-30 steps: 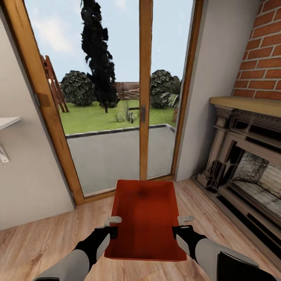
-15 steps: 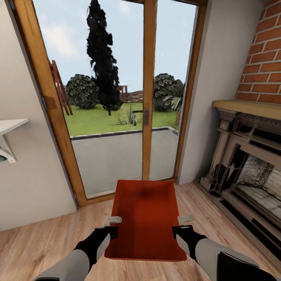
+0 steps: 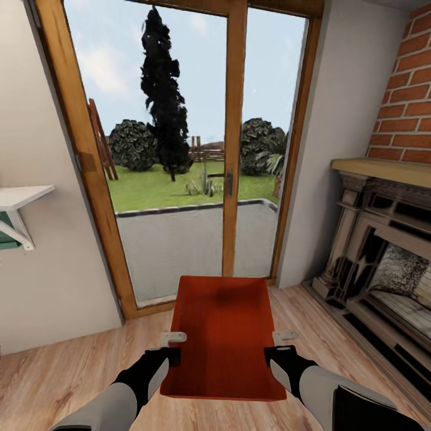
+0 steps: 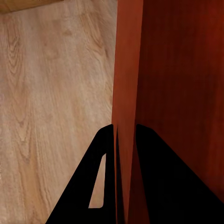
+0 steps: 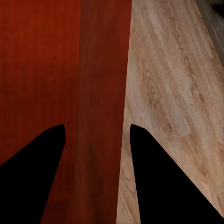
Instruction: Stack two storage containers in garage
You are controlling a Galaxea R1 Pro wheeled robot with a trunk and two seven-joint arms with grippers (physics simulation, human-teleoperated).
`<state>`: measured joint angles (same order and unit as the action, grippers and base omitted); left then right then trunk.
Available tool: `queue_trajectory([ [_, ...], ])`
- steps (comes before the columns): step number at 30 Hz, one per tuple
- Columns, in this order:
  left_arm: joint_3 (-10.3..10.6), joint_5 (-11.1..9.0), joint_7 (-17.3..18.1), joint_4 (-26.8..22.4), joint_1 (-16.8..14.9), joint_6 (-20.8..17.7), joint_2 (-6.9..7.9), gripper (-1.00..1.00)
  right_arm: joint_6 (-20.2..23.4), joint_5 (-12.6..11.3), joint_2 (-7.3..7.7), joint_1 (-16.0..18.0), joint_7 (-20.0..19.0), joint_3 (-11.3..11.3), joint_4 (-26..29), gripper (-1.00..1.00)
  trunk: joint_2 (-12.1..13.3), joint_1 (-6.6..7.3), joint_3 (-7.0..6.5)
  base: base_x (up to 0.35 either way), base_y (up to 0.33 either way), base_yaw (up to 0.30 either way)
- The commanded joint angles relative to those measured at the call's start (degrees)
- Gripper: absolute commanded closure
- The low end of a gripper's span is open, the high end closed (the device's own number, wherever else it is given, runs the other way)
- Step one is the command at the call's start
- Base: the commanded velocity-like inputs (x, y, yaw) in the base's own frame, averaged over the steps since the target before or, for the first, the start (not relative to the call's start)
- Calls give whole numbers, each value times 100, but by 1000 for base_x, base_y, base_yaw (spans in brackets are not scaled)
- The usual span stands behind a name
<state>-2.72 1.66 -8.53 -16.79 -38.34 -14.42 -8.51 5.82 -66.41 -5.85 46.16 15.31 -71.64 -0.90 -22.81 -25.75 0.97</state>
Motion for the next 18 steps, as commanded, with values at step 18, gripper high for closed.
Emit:
queue_trajectory([
  [18,-36,107,-97,9,3,-43,-1,100,-335,6,-3,7,-19,97,11,100,-11,-3,-125,0,0,30],
])
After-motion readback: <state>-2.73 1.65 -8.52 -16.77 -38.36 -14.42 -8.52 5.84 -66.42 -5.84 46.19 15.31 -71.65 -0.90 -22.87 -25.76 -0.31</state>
